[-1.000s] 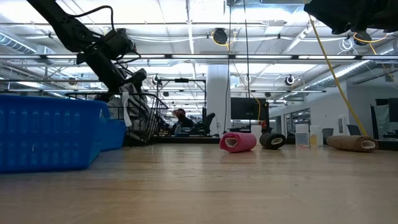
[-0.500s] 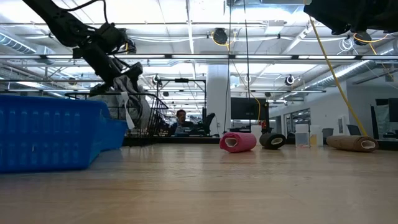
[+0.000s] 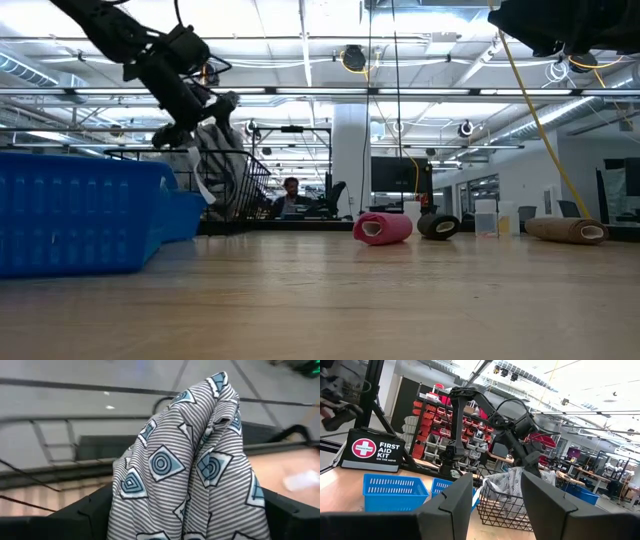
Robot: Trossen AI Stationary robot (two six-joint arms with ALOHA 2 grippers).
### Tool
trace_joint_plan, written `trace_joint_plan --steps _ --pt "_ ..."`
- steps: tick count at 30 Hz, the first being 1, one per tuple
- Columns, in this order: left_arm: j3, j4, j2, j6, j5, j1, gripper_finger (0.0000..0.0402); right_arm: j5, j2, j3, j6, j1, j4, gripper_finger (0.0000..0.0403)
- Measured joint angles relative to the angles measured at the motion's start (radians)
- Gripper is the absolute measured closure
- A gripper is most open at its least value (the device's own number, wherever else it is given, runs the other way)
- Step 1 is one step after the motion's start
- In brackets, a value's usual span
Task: Pick & Place Medicine items
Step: Put the folded gray gown into the wire basket
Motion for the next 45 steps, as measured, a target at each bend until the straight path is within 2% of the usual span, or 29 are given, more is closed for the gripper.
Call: trace_joint_plan --steps 4,8,11,20,34,41,43,45 --pt "0.083 -0.073 0.0 0.048 -0.063 0.002 0.008 0.0 0.0 0.0 0.0 0.0 0.001 0.0248" --pt "0.134 -0.097 0.0 0.076 -0.074 0.001 0.008 0.0 0.0 0.0 0.0 0.0 0.001 0.0248" --pt "0.139 -0.11 -0.001 0.072 -0.074 -0.003 0.008 0.0 0.0 0.0 0.0 0.0 0.0 0.0248" --pt "0.138 -0.303 0.021 0.051 -0.103 -0.045 0.008 0.0 0.0 0.0 0.0 0.0 -0.01 0.0248" --pt "0.138 -0.322 0.15 0.047 -0.138 -0.109 0.008 0.0 0.0 0.0 0.011 0.0 -0.006 0.0248" --pt "0.138 -0.263 0.147 0.051 -0.134 -0.116 0.0081 0.0 0.0 0.0 0.019 0.0 -0.006 0.0248" --pt "0.138 -0.271 0.139 0.059 -0.149 -0.111 0.0092 0.0 0.0 0.0 0.019 0.0 -0.007 0.0248" --pt "0.138 -0.277 0.136 0.059 -0.154 -0.107 0.0124 0.0 0.0 0.0 0.019 0.0 -0.007 0.0248"
